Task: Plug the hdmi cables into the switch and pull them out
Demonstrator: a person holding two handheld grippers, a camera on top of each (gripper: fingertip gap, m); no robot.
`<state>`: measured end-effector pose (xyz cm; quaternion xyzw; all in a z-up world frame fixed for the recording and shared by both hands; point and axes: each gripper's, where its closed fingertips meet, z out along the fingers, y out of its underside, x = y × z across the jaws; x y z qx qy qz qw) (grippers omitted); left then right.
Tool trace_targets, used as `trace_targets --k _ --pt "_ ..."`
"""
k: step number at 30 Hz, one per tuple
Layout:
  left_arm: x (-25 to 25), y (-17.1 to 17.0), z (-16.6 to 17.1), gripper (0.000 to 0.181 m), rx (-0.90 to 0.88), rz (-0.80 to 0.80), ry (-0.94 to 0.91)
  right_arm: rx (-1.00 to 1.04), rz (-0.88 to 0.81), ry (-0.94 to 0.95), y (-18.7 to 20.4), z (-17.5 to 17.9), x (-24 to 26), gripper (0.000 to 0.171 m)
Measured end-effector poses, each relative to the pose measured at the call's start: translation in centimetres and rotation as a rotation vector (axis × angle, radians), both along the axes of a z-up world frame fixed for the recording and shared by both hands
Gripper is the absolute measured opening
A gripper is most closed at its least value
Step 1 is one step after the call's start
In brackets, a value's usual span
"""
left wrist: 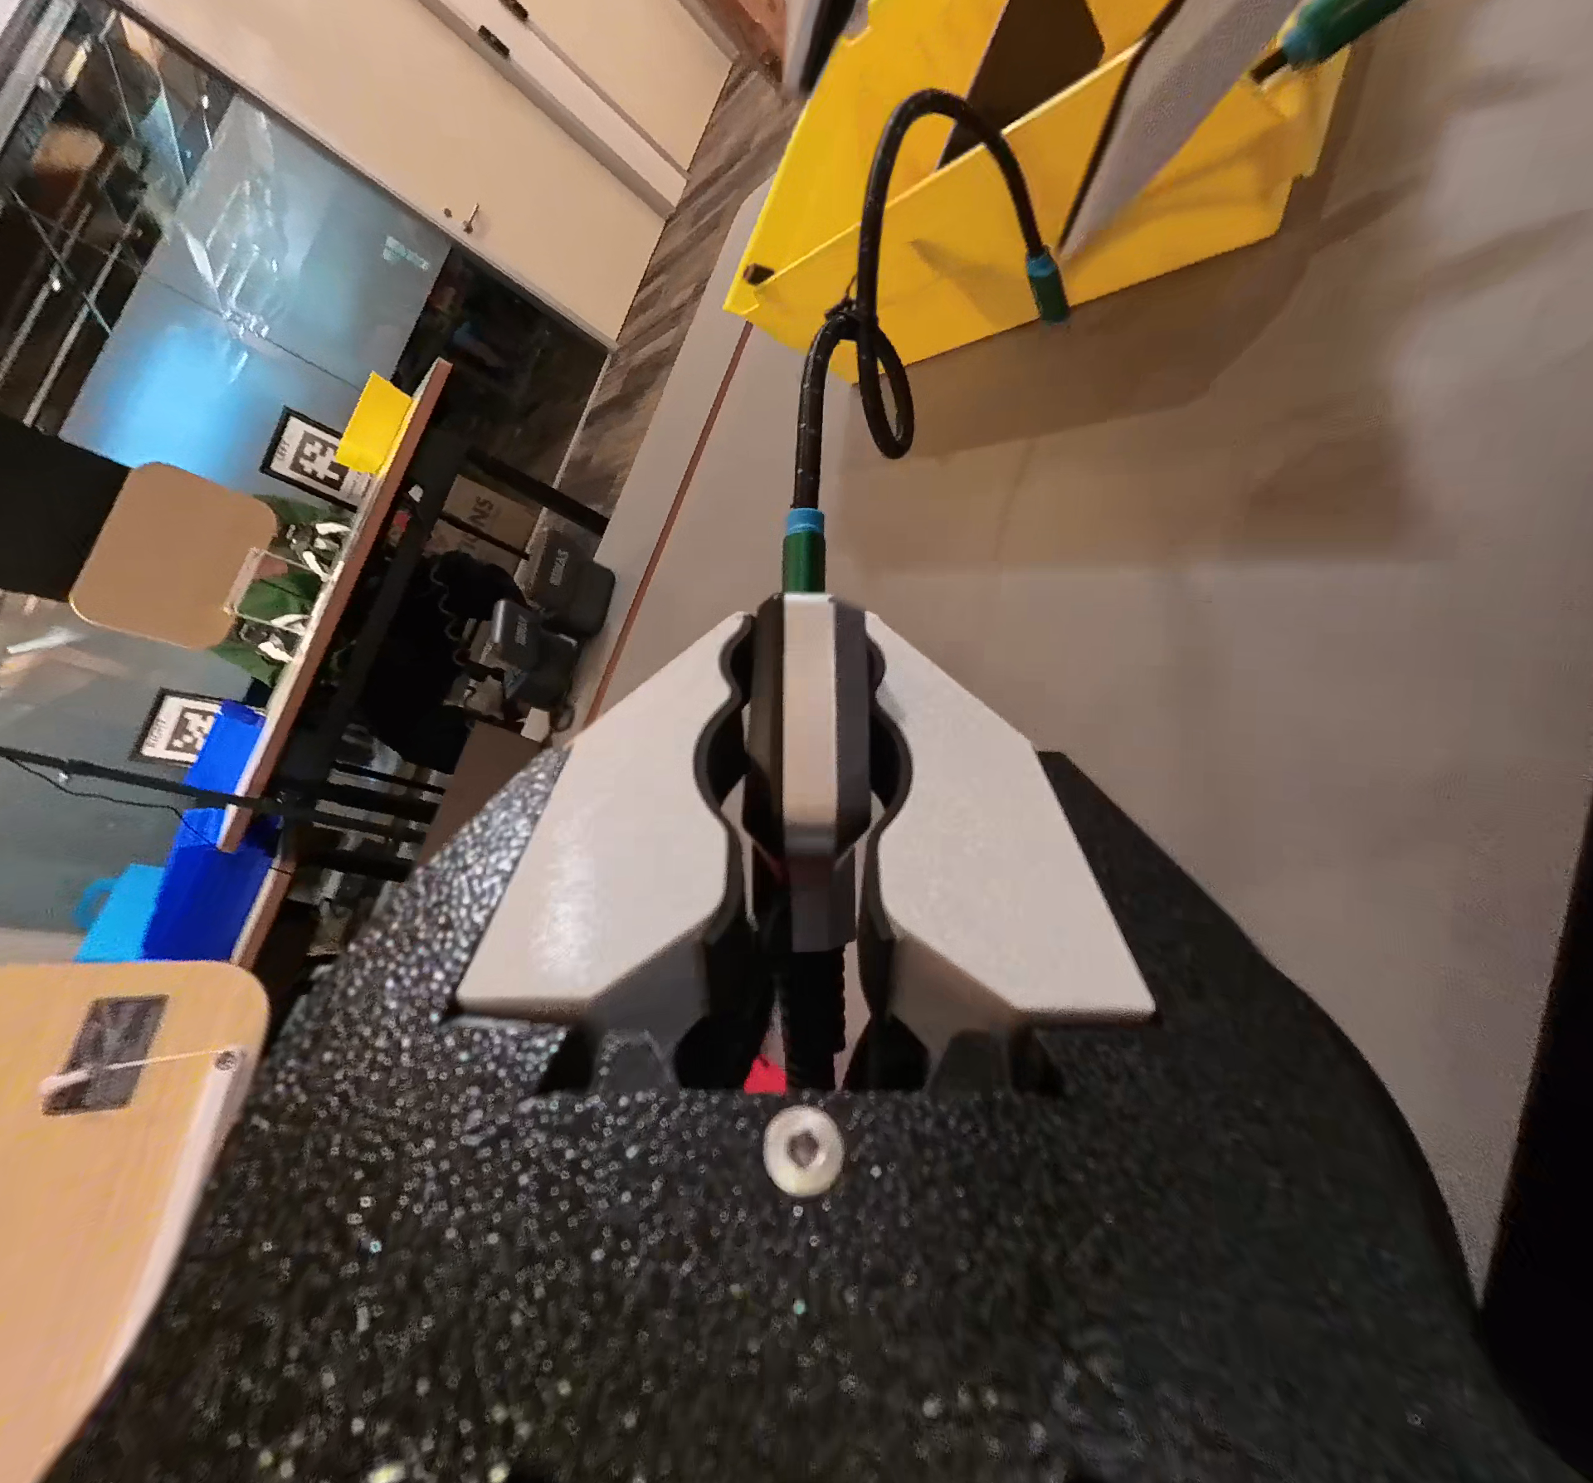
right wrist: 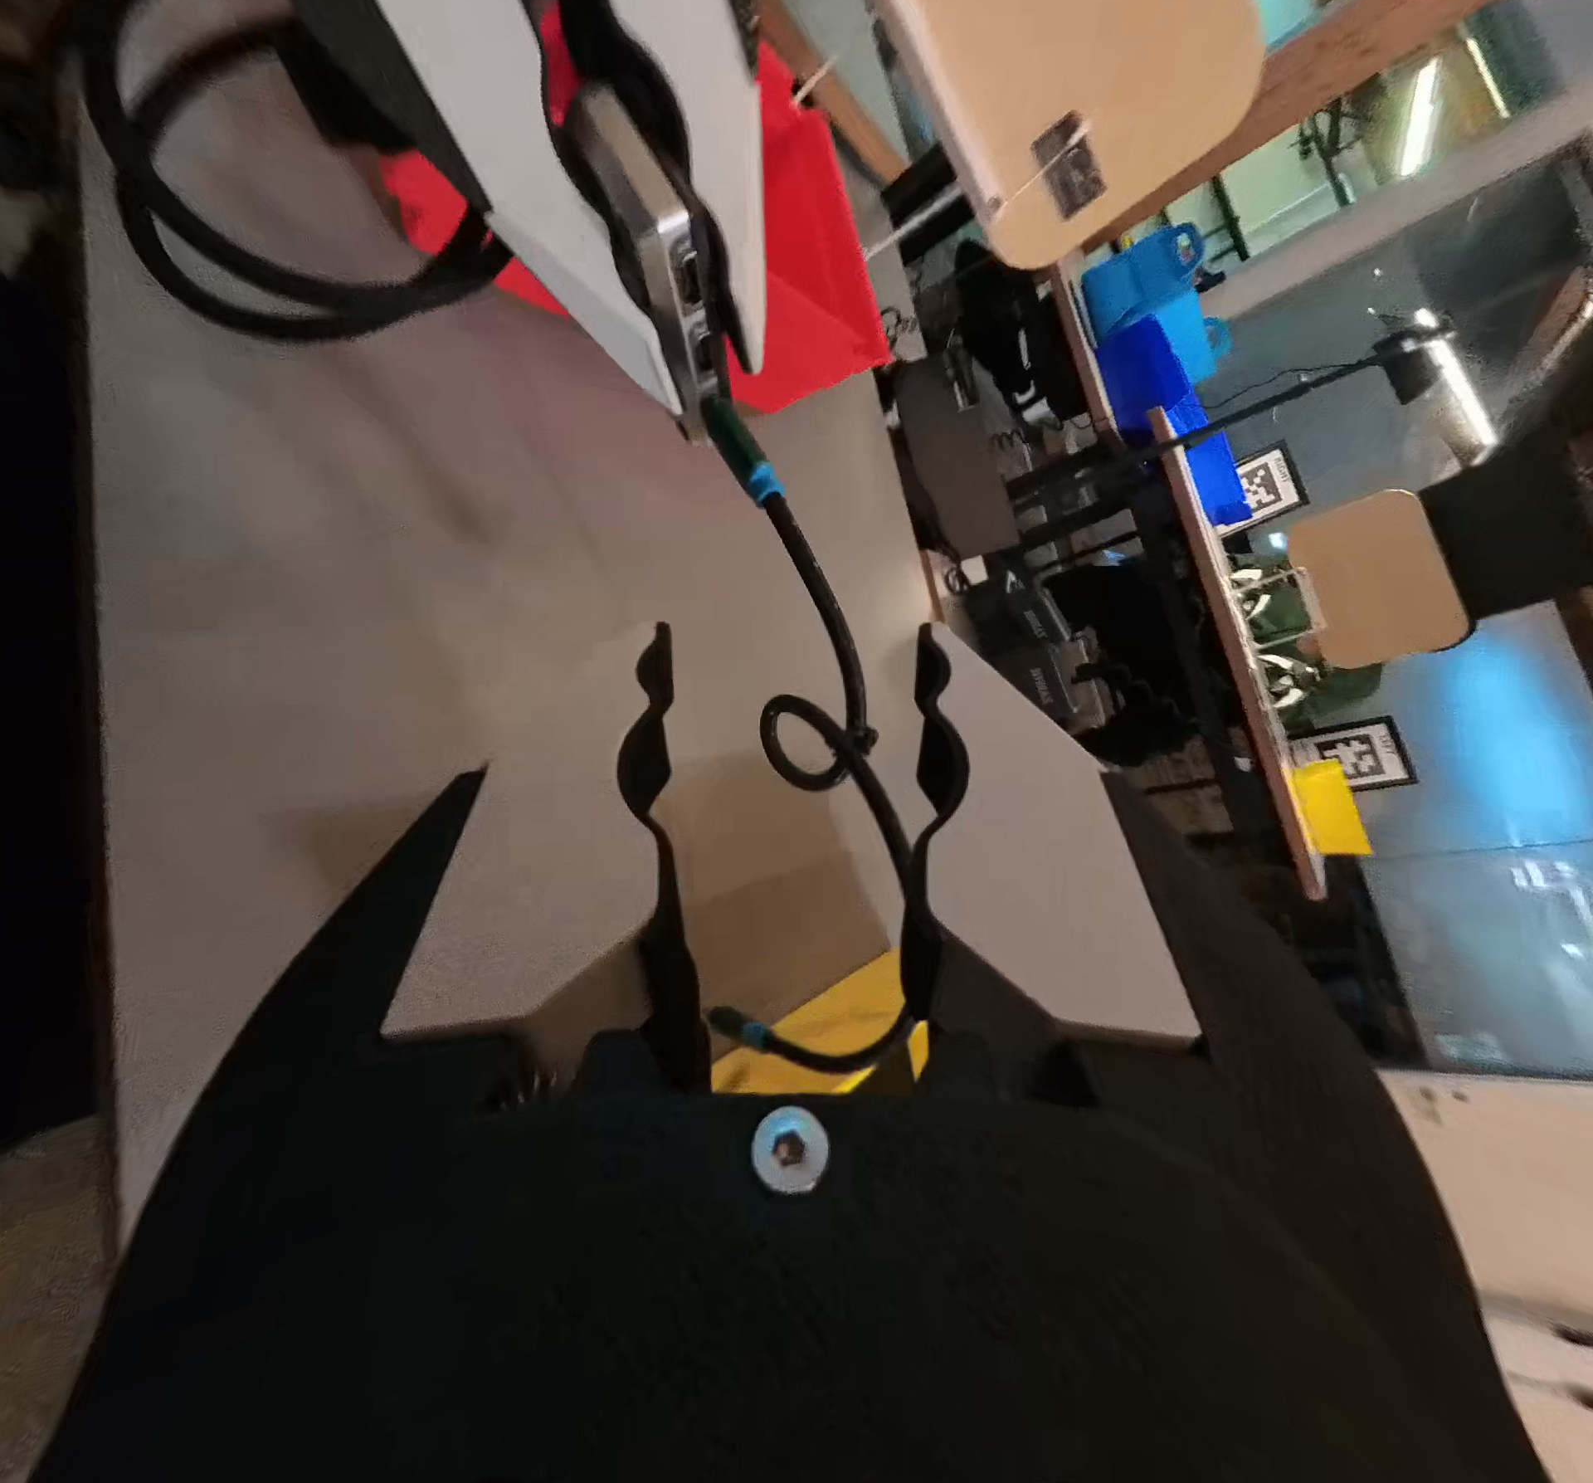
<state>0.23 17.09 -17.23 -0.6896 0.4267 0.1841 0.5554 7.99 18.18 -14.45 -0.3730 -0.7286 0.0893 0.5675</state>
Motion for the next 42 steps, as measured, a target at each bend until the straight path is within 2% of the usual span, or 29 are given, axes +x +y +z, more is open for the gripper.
trace_targets --k 1,7,14,17,18,20,22,25,27,33,35,39,41,42 --pt "0.2 -0.2 -0.1 0.019 0.004 -0.011 0.031 0.026 -0.001 -0.030 0.1 -0.8 -0.9 0.055" --pt "1.4 -1.2 0.0 0.019 0.039 -0.057 0.174 0.098 0.075 -0.059 -0.8 -3.8 -5.5 0.039" --pt "1.9 -2.0 0.0 0.019 0.045 -0.097 0.210 0.188 0.108 0.007 -1.9 -3.6 -7.5 0.014" --pt "1.8 -2.0 0.0 0.019 0.053 -0.101 0.186 0.166 0.100 -0.010 -1.9 -3.7 -7.5 0.013" --pt "1.8 -1.9 0.0 0.022 0.064 -0.097 0.177 0.162 0.097 -0.015 -1.8 -3.8 -7.4 0.012" --pt "1.1 -1.6 -0.3 0.043 0.065 -0.054 0.210 0.160 0.102 -0.038 -1.8 -4.2 -7.3 0.012" --pt "0.6 -1.4 -1.2 0.053 0.003 -0.037 0.221 0.160 0.102 -0.061 -1.7 -4.7 -7.4 0.012" --pt "0.2 -1.3 -1.8 0.044 -0.012 -0.034 0.260 0.148 0.091 -0.070 -1.5 -5.0 -7.5 0.012" --pt "0.1 -1.2 -1.8 0.046 -0.015 -0.032 0.264 0.134 0.088 -0.065 -1.5 -5.0 -7.5 0.012" --pt "-1.7 -1.0 -1.6 0.072 0.018 0.025 0.329 0.118 0.068 -0.051 -1.2 -4.9 -7.7 0.012" --pt "-1.7 -1.2 -1.9 0.076 0.006 -0.001 0.330 0.096 0.063 -0.046 -1.2 -4.9 -7.9 0.012" --pt "-1.6 -1.2 -3.0 0.060 0.005 -0.037 0.428 0.030 0.090 -0.035 -1.9 -5.3 -8.4 0.011" --pt "-1.5 -1.1 -3.2 0.029 0.030 -0.052 0.477 0.039 0.101 -0.022 -2.2 -5.1 -8.6 0.011" --pt "-1.5 -1.1 -3.0 0.025 0.058 -0.045 0.479 0.046 0.103 -0.019 -2.2 -5.0 -8.5 0.011"
